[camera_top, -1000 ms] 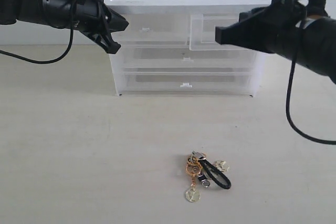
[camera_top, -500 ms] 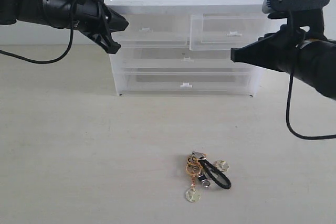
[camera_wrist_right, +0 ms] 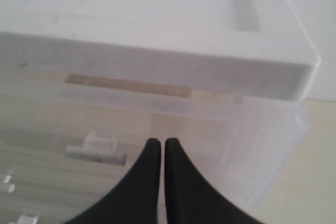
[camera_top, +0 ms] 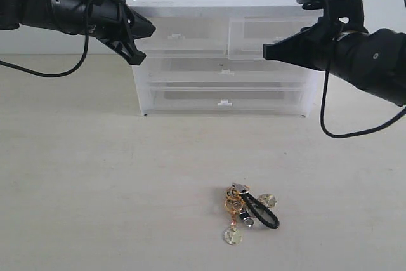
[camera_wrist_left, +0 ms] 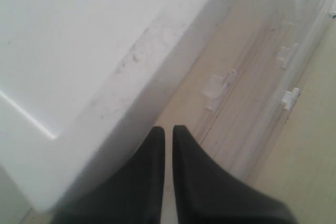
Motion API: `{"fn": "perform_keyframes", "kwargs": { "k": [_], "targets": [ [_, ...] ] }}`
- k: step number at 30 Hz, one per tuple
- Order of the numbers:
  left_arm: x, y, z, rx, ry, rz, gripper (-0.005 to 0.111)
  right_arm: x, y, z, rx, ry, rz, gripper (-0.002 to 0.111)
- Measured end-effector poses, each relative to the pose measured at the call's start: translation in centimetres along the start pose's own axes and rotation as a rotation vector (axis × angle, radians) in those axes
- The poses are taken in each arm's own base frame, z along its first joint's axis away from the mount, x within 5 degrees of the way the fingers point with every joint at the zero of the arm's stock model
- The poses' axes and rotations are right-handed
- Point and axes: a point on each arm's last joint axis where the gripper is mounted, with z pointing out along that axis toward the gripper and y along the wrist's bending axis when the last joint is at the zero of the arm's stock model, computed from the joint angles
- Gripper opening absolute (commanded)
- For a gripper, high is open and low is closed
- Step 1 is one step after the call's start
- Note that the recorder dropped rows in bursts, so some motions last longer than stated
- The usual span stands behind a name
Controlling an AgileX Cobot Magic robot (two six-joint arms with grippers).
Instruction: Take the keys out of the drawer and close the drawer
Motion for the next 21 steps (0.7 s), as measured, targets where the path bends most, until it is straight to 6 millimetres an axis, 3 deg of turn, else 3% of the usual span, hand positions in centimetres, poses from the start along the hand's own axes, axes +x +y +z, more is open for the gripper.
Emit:
{"fn": "perform_keyframes", "kwargs": {
  "k": [8,21],
  "targets": [
    [0.00,0.00,0.00,0.000,0.000,0.000,0.004,-0.64,0.33,1.12,-0.002,-0.016,0.004,0.000],
    [0.00,0.00,0.00,0.000,0.000,0.000,0.004,-0.74,0.44,0.97,-0.016,0.013,0.027,0.000]
  ]
}}
